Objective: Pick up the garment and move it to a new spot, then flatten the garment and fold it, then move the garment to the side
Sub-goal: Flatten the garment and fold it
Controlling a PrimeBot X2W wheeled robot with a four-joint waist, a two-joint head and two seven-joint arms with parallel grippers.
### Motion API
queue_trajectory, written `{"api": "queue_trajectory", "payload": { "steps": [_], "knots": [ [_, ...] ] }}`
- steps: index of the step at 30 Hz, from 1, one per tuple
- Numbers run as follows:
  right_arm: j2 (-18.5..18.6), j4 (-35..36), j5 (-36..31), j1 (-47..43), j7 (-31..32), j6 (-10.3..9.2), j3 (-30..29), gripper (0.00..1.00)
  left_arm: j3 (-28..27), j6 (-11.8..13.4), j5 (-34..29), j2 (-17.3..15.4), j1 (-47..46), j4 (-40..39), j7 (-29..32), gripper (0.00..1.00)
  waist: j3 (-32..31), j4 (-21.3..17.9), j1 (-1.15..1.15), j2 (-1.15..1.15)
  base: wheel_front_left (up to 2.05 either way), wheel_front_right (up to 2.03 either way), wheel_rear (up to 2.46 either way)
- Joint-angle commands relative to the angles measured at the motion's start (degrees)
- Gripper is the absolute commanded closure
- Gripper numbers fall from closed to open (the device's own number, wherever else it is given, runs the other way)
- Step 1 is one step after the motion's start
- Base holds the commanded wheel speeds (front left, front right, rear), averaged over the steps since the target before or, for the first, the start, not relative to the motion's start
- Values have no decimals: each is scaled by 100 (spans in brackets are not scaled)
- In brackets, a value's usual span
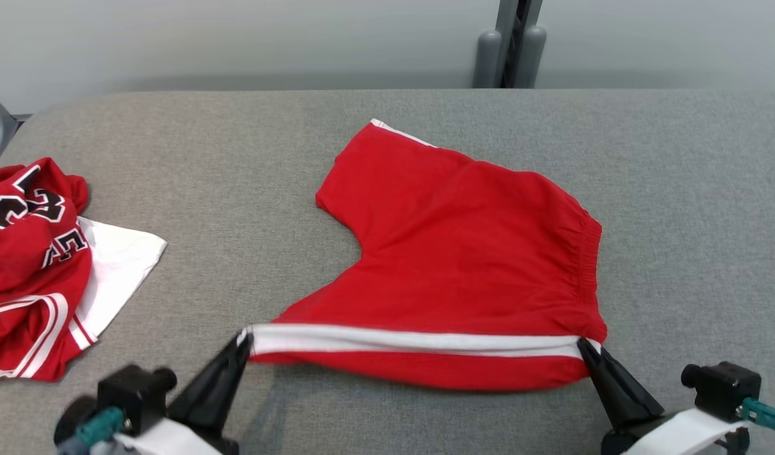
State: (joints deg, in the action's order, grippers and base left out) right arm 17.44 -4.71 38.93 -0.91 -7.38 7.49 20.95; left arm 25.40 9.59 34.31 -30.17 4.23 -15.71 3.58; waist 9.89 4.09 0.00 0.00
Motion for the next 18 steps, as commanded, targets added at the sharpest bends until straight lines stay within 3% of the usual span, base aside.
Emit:
{"api": "queue_trajectory", "payload": {
  "steps": [1,5,10,18],
  "knots": [
    [9,45,35,16,46,1,-49,100,-50,-42,-43,-49,-181,-23,-2,100,50,-33,0,0,0,0,0],
    [-112,315,210,346,201,1,-159,100,-142,-221,-96,-124,-766,100,35,100,262,-141,0,0,0,0,0],
    [-222,398,210,1003,231,1,-264,100,-234,-618,6,-108,-1789,602,82,100,655,-303,0,0,0,0,0],
    [-506,-235,306,2266,170,2,-200,100,44,-1384,19,255,-3750,2248,221,100,1373,-636,0,0,0,0,0]
  ]
}}
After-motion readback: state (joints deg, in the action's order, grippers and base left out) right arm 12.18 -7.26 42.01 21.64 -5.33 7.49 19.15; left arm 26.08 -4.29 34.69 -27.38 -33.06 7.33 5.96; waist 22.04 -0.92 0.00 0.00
